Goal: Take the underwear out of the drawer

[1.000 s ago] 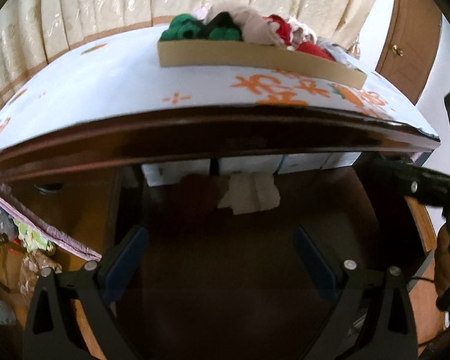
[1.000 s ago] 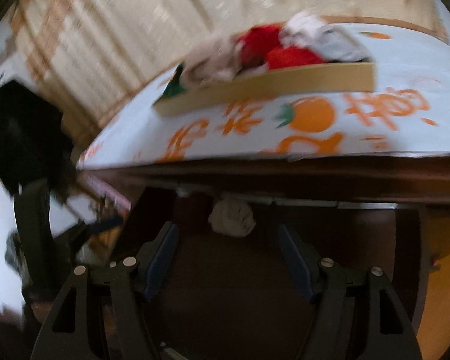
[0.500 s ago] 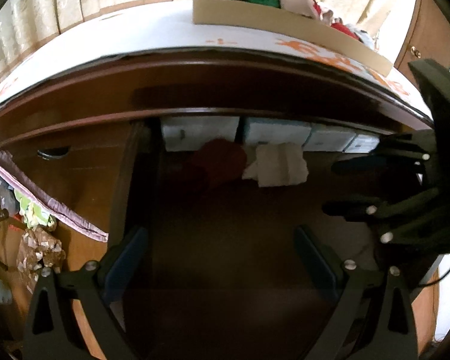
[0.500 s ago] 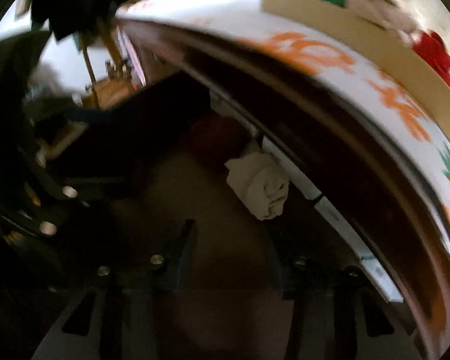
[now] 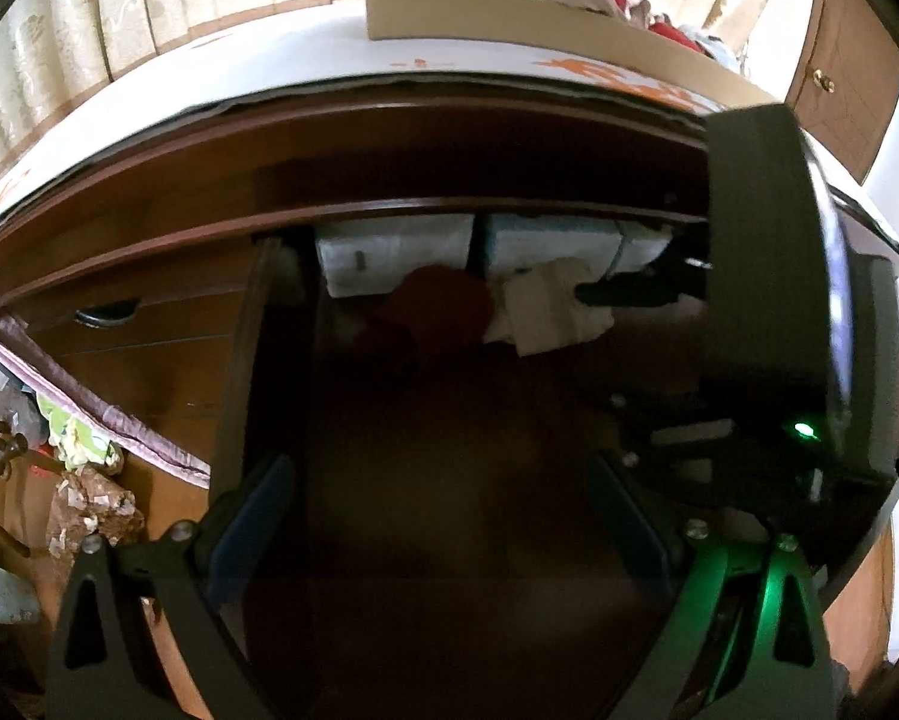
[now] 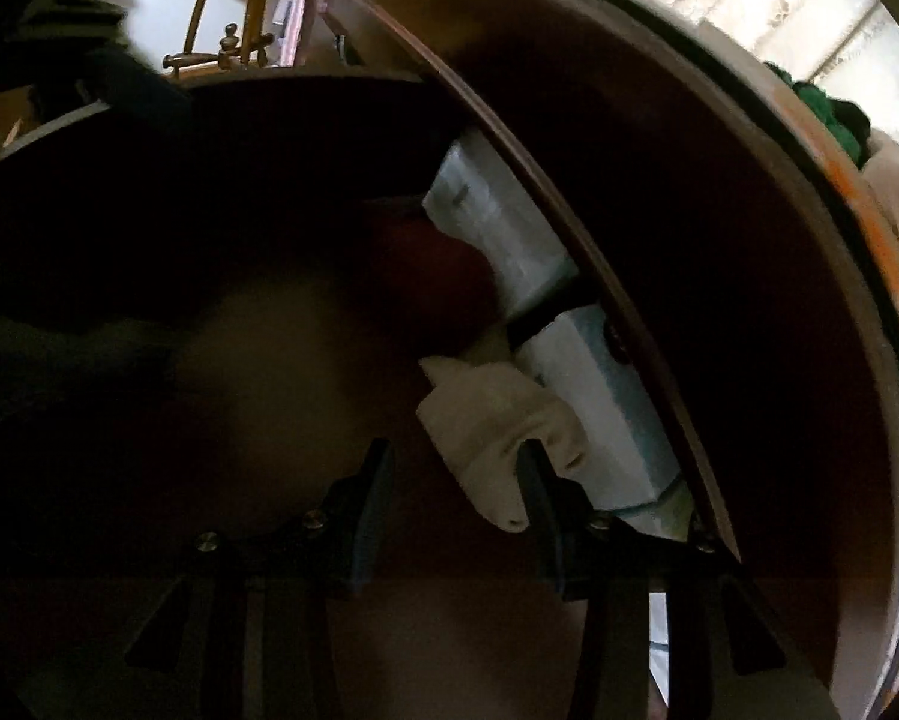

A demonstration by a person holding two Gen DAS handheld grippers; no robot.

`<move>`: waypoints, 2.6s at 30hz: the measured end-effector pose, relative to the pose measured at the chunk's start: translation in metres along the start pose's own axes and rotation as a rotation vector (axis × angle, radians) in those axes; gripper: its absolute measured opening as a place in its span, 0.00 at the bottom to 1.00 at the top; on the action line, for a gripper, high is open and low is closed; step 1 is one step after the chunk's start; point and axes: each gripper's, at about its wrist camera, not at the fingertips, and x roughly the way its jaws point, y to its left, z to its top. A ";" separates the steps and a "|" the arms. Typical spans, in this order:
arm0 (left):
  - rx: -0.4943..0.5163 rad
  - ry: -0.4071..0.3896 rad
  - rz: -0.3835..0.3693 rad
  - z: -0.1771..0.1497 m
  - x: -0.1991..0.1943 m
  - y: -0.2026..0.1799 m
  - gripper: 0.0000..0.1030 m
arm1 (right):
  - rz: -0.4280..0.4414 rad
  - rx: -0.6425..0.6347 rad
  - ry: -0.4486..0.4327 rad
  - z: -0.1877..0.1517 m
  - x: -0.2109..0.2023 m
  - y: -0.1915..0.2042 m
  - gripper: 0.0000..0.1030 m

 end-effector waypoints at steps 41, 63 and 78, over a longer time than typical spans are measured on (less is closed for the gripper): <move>-0.088 0.015 -0.070 0.004 -0.002 0.009 0.95 | -0.299 0.009 -0.134 -0.016 0.023 0.019 0.04; -0.110 -0.037 -0.033 0.013 -0.004 0.016 0.94 | -0.369 -0.058 -0.050 -0.010 0.047 0.043 0.01; -0.093 -0.026 0.062 0.030 0.002 0.008 0.94 | -0.207 0.047 -0.141 -0.019 -0.006 0.053 0.01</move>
